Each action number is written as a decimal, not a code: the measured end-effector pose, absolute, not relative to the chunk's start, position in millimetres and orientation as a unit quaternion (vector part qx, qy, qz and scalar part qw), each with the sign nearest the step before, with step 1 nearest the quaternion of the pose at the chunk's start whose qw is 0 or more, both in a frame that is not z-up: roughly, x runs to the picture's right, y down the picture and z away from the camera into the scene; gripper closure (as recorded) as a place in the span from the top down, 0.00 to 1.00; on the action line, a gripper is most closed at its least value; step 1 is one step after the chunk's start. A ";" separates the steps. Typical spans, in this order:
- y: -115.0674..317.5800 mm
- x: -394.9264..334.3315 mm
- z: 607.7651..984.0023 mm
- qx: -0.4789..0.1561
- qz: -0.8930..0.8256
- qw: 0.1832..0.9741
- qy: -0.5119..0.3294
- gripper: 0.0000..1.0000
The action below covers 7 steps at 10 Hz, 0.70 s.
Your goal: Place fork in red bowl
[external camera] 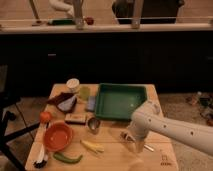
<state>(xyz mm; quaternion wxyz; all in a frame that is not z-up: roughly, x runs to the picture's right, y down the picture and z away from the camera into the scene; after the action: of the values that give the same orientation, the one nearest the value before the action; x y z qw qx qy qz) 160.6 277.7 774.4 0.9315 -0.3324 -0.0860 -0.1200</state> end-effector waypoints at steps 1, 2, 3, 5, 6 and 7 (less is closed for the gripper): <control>278.2 161.4 774.0 -0.330 -0.119 0.933 -0.084 0.80; 278.6 160.2 773.6 -0.326 -0.111 0.935 -0.081 0.80; 281.4 162.2 772.3 -0.329 -0.105 0.936 -0.072 0.80; 283.7 162.2 772.9 -0.334 -0.091 0.937 -0.058 0.80; 285.9 165.1 772.7 -0.339 -0.073 0.937 -0.048 0.80; 286.6 166.0 772.6 -0.340 -0.067 0.937 -0.047 0.80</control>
<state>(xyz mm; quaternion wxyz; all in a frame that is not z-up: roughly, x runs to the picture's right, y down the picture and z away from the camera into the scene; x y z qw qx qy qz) 166.0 286.6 772.6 0.9367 -0.3404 -0.0474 -0.0667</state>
